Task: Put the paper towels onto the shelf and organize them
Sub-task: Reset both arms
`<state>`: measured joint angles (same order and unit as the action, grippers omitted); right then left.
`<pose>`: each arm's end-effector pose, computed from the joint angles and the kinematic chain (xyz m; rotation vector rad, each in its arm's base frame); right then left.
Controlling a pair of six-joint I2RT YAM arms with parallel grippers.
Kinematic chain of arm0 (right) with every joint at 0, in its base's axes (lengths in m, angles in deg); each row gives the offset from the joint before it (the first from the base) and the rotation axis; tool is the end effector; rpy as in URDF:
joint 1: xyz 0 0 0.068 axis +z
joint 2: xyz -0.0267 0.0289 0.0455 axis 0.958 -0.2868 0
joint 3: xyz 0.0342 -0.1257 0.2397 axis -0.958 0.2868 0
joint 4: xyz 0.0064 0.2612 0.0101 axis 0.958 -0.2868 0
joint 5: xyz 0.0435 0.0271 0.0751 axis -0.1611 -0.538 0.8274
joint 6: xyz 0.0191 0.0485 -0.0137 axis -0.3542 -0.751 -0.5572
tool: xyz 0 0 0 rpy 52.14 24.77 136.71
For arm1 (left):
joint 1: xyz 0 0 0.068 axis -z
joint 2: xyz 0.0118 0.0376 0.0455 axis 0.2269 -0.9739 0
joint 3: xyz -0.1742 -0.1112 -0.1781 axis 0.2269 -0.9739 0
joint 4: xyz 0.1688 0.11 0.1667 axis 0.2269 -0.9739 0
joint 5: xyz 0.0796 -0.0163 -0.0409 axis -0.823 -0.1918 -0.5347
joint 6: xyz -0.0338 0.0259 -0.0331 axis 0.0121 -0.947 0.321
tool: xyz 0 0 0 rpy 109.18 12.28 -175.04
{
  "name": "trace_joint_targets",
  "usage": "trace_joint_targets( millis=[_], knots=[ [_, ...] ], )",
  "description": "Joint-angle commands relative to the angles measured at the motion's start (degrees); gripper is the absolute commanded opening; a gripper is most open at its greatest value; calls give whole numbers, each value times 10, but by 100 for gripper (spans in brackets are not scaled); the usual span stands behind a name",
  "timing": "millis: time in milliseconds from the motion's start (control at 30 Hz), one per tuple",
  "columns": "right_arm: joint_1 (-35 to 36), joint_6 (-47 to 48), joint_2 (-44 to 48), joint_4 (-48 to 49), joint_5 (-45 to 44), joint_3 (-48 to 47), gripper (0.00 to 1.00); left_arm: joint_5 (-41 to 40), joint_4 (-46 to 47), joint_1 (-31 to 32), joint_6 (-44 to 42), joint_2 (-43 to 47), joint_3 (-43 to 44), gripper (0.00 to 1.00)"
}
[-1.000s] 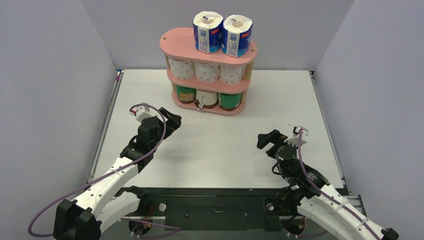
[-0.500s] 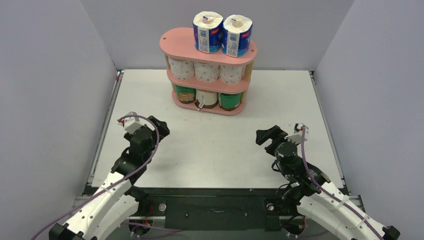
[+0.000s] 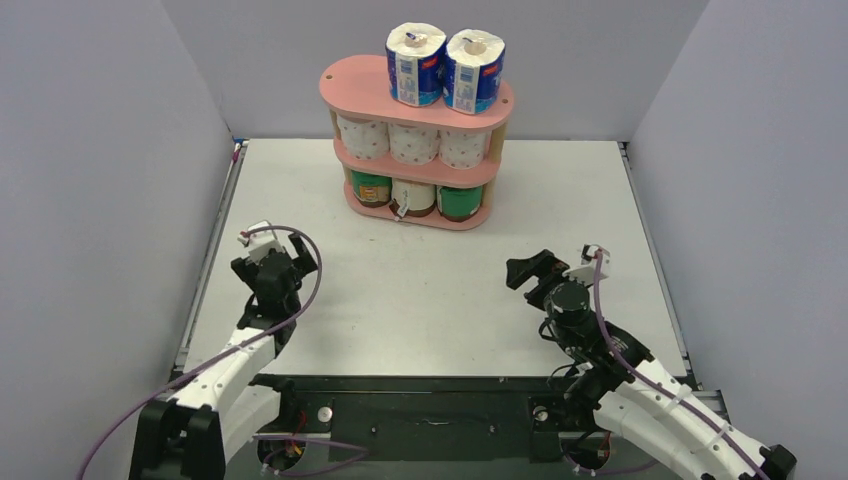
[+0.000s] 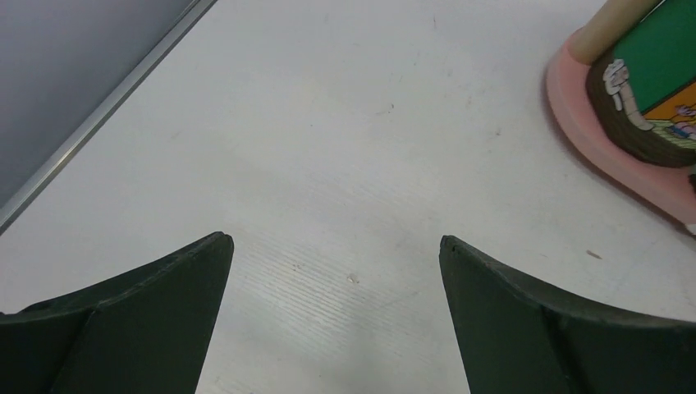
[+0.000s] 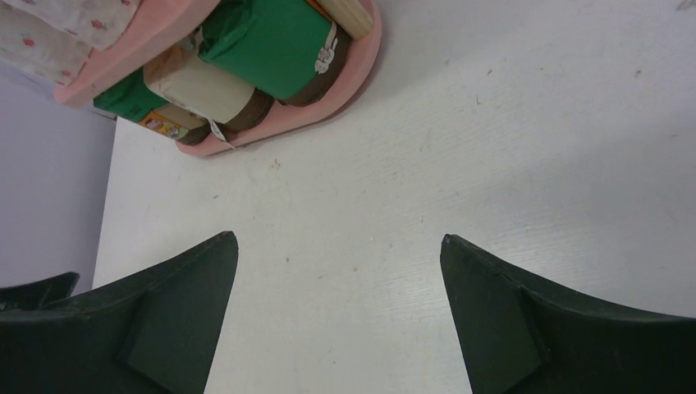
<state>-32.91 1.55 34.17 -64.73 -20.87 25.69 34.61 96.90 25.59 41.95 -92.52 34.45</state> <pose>0.1170 0.0776 0.2573 0.5395 1.8835 0.6207 0.1903 -0.0222 0.2099 -0.5101 1.7756 0.1468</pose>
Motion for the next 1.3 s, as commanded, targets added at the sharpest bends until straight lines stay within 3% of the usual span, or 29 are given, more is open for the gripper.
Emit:
trace_joint_targets(
  millis=[0,100,200,333,567,733,833,1067,1133,1267],
  knots=[
    [-1,1,-26,83,45,37,89,15,183,-27,-63,-92,-15,96],
    [0,5,-28,150,69,71,89,15,233,-47,-47,-169,-12,96],
    [0,12,-27,152,74,70,89,10,270,-56,-12,-200,-18,96],
    [0,14,-19,127,69,68,89,26,289,-68,-51,-244,4,96],
    [0,1,-25,179,76,91,89,71,418,-69,-119,-310,-14,96],
    [0,25,-35,185,64,76,89,137,431,-76,-133,-320,-16,96],
    [0,35,-41,217,56,67,89,199,491,-80,-156,-337,-42,96],
    [-2,68,-92,243,42,20,90,212,502,-85,-158,-337,-47,96],
    [-5,44,-121,270,42,24,90,212,504,-85,-158,-338,-47,96],
    [-20,31,-201,425,73,31,90,212,504,-85,-158,-338,-47,96]
  ],
)
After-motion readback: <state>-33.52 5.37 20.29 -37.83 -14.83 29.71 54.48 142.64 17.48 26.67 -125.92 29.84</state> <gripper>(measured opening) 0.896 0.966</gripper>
